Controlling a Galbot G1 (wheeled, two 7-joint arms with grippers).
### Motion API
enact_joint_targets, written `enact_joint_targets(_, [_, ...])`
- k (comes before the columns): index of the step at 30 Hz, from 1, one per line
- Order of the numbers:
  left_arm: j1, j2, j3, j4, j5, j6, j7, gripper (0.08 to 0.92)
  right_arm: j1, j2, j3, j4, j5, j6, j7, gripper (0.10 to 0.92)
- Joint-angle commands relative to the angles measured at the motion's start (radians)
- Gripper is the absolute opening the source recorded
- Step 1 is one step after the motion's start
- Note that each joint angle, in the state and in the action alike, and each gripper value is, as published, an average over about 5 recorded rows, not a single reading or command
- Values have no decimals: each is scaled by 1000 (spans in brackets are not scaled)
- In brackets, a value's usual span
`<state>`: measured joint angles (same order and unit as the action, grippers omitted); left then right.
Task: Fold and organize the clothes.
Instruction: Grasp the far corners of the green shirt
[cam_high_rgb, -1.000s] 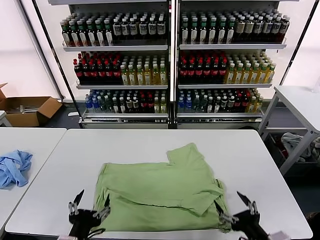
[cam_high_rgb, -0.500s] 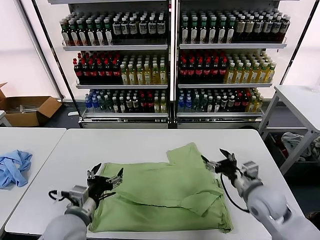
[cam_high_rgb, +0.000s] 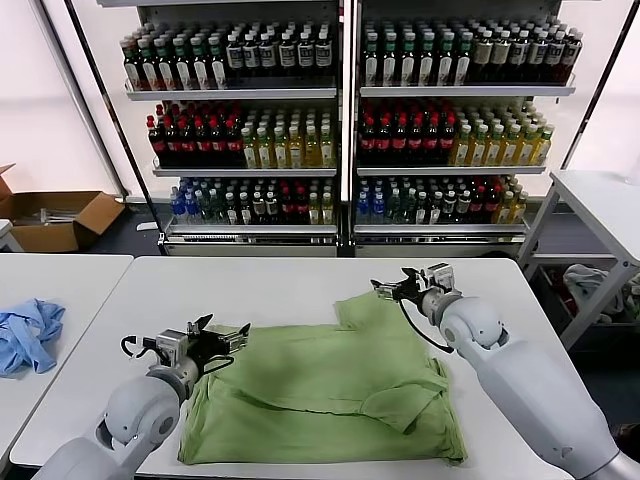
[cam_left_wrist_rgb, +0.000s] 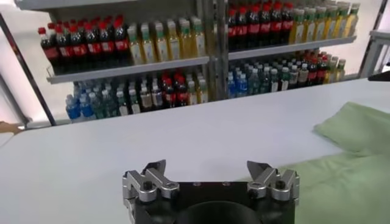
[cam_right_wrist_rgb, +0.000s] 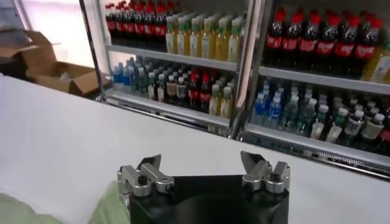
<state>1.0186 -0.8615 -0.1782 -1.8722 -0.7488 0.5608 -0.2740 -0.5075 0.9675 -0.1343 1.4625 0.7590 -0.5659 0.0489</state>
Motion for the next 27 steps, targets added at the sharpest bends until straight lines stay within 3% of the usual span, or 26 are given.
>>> enact_joint_targets(1, [-86, -4, 30, 125, -22, 18, 37, 823, 57, 34, -57, -114, 1, -15, -20, 823])
enact_joint_targets(14, [-102, -24, 18, 214, -35, 18, 53, 823, 24, 58, -7, -128, -14, -15, -30, 823])
enact_joint_targets(27, [27, -3, -67, 153, -43, 18, 56, 823, -4, 78, 16, -136, -44, -15, -43, 823])
